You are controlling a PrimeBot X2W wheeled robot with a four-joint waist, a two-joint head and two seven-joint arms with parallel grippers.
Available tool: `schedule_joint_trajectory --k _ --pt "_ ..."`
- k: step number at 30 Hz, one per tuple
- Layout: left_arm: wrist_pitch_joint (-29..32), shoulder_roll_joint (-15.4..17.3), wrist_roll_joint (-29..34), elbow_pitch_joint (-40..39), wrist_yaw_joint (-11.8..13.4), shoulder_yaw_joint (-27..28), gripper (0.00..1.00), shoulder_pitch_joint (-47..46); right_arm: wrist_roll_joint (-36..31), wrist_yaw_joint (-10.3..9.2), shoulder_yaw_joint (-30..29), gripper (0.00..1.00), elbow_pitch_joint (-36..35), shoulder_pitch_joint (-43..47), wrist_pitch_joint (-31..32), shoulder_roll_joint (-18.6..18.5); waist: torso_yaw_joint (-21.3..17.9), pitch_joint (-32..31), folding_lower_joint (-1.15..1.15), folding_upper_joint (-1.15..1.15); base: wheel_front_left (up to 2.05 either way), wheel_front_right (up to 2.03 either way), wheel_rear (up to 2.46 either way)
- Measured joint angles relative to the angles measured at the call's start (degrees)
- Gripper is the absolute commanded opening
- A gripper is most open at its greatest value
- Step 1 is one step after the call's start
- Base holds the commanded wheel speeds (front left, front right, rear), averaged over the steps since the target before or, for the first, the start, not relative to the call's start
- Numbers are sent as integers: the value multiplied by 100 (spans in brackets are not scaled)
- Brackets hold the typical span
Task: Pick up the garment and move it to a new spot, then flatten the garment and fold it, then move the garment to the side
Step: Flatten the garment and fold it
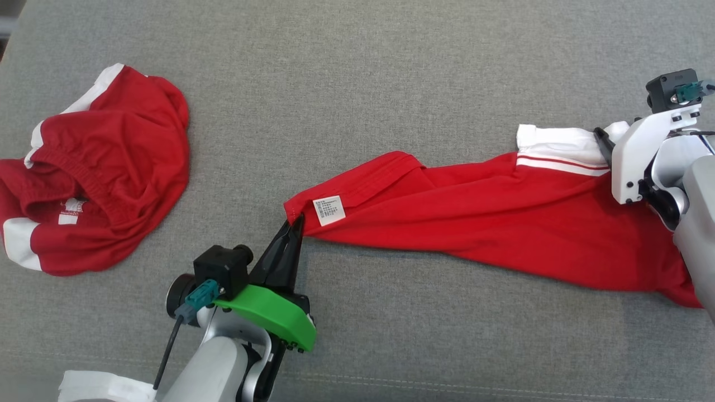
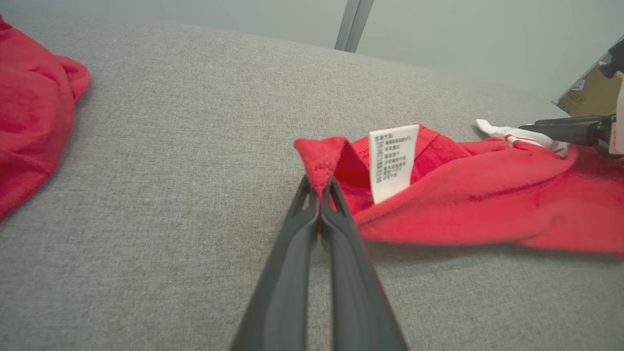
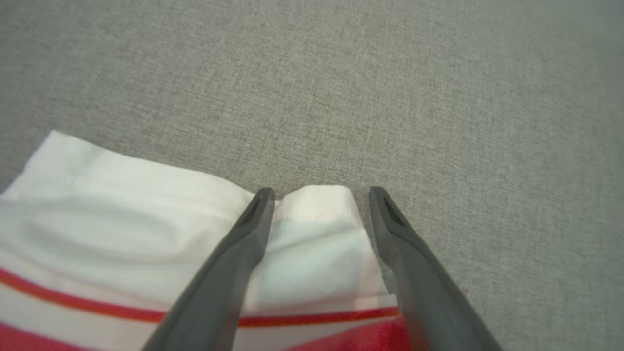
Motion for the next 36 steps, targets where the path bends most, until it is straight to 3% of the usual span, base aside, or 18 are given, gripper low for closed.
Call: schedule_joint_trajectory --k 5,8,10,11,14,18,21,36 --pt "51 14 0 -69 8 2 0 8 25 1 51 100 153 -114 187 0 -5 20 0 0 0 0 0" --pt "63 36 0 -145 10 3 0 14 60 1 122 91 185 -140 229 18 -24 21 0 0 0 0 0" --pt "100 53 0 -170 25 4 0 24 63 1 182 76 194 -164 245 41 -36 23 0 0 0 0 0" --pt "102 68 0 -174 27 3 0 32 85 1 237 50 199 -182 285 55 -42 24 0 0 0 0 0" --pt "142 113 0 -197 29 4 0 58 121 1 421 35 200 -219 349 102 -57 23 0 0 0 0 0" --pt "153 130 0 -220 54 12 0 103 127 7 561 0 196 -247 347 102 -80 16 0 0 0 0 0" --pt "153 133 0 -276 58 35 0 115 126 8 622 0 148 -276 153 68 -97 6 0 0 0 0 0" --pt "-190 188 -259 -771 194 1125 0 -387 214 8 130 0 -840 -1165 -2239 269 -518 -264 0 0 0 0 0"
